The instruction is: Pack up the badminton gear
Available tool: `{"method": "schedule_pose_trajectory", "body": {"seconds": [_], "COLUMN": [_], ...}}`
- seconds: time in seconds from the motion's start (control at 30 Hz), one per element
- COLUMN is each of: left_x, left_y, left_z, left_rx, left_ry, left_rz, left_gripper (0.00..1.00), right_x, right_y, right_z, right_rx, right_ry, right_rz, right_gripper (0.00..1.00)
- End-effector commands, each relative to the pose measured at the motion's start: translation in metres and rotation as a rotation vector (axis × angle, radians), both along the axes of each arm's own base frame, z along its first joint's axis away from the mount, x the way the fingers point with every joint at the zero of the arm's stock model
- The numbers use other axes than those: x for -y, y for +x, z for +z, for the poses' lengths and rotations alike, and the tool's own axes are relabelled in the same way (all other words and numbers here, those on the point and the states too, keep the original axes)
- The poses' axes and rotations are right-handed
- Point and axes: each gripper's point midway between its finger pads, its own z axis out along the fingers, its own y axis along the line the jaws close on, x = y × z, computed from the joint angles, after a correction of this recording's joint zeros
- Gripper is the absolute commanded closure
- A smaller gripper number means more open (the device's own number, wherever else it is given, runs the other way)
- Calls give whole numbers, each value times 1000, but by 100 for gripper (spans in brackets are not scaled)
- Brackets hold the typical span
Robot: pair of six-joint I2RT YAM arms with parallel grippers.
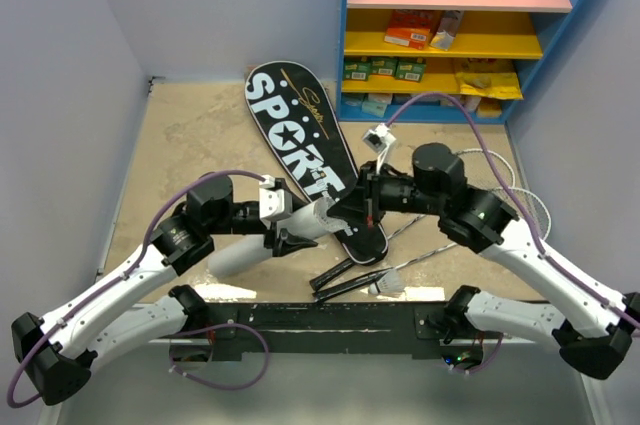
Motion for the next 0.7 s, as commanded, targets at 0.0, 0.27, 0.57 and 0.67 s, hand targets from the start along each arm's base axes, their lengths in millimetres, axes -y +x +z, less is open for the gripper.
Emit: {"method": "schedule_pose_trajectory", "body": {"seconds": [0.0,0.27,0.57,0.67], "left_x": [3,2,1,0], "left_y": [-4,-4,-2,0], "left_z": [18,23,27,28], "left_rx": [53,65,69,73], "left_ry": [-65,-80,-91,-95], "left_rz": [-29,-19,1,12], "left_gripper": [99,99,99,99], "right_x": [-23,-39,-77,-72], "right_y": [0,14,4,5], "right_z": [6,-14,-52,-49], "right_rx": [17,12,-42,-35], "right_ry": [-19,-168,-259,-260], "right_rz": [-7,-96,-72,-89], "right_gripper": [100,100,95,75]}}
